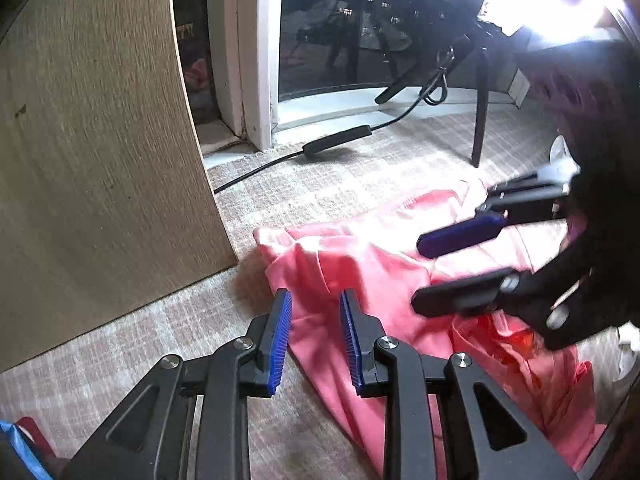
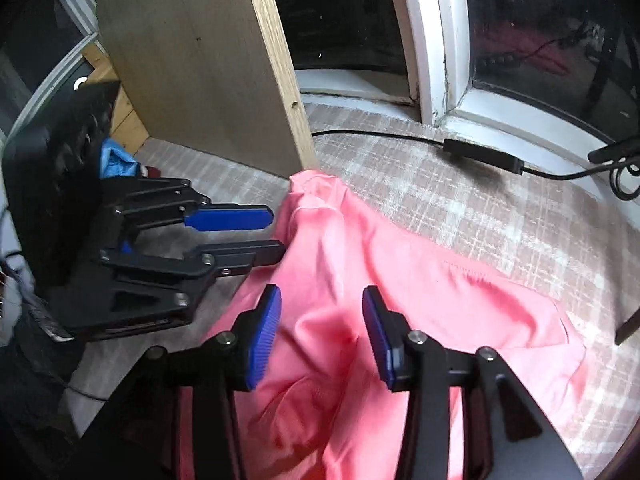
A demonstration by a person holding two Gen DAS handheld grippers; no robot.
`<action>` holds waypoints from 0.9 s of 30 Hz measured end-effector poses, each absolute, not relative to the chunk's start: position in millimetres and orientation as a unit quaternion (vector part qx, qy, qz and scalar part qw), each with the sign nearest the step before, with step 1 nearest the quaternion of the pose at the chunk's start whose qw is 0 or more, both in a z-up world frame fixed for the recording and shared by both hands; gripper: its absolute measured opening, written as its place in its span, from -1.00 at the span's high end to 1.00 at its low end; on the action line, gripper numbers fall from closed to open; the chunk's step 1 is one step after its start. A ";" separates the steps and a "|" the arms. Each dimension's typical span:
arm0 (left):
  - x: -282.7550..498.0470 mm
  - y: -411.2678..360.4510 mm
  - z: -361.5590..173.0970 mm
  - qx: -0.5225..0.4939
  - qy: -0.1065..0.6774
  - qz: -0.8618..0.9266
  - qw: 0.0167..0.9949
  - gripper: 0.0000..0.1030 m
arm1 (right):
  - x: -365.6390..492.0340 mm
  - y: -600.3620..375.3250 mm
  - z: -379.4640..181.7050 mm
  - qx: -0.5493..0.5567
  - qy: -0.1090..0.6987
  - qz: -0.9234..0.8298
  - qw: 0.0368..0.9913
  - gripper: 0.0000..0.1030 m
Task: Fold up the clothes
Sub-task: 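Pinch the pink shirt edge with the left gripper while the right gripper pinches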
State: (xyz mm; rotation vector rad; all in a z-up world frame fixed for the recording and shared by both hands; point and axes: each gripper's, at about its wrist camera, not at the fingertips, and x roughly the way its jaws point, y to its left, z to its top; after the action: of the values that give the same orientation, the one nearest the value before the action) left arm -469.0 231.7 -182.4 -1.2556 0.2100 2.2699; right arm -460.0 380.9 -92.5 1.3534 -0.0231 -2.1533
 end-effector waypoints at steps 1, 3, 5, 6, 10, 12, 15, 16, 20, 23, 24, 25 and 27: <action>-470.3 230.6 -181.8 -0.466 0.073 0.840 0.266 0.54 | -462.2 382.4 -94.5 0.518 -0.020 -0.805 0.289 0.97; -473.6 230.0 -180.3 -0.465 0.070 0.840 0.271 0.54 | -461.4 389.0 -96.4 0.523 -0.028 -0.811 0.258 0.97; -481.3 235.6 -186.8 -0.468 0.067 0.838 0.272 0.54 | -459.7 394.9 -97.9 0.526 -0.025 -0.819 0.228 0.92; -487.1 240.6 -193.9 -0.478 0.075 0.833 0.268 0.54 | -459.4 396.9 -99.9 0.532 -0.027 -0.815 0.229 0.88; -490.4 242.0 -201.0 -0.485 0.084 0.835 0.245 0.54 | -442.6 421.6 -75.8 0.505 -0.054 -0.830 0.233 0.53; -489.4 234.3 -193.3 -0.475 0.073 0.844 0.237 0.54 | -427.9 450.3 -56.7 0.466 -0.056 -0.858 0.207 0.03; -494.4 232.6 -193.4 -0.479 0.077 0.843 0.232 0.54 | -418.2 491.1 -57.7 0.457 -0.033 -0.878 0.138 -0.10; -496.7 233.5 -194.8 -0.483 0.079 0.841 0.232 0.54 | -420.9 501.2 -63.8 0.465 -0.039 -0.875 0.131 -0.10; -501.9 244.4 -203.5 -0.494 0.093 0.832 0.234 0.54 | -441.2 516.7 -90.7 0.490 -0.040 -0.863 0.112 -0.10; -502.2 250.3 -205.6 -0.496 0.108 0.829 0.235 0.53 | -454.3 515.9 -106.8 0.502 -0.030 -0.857 0.108 -0.10; -502.3 252.3 -206.3 -0.497 0.113 0.828 0.235 0.52 | -455.3 516.3 -107.3 0.506 -0.030 -0.855 0.111 -0.10; -503.1 252.6 -206.6 -0.498 0.115 0.826 0.235 0.51 | -456.5 516.4 -108.0 0.506 -0.028 -0.854 0.113 -0.10; -507.3 254.7 -207.6 -0.501 0.117 0.825 0.235 0.44 | -460.2 515.2 -109.5 0.500 -0.019 -0.858 0.115 -0.10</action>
State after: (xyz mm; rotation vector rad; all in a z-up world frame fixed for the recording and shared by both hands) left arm -507.3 254.7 -207.6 -1.3741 0.3200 2.2633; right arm -460.2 515.2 -109.5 1.4661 -0.0556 -2.5145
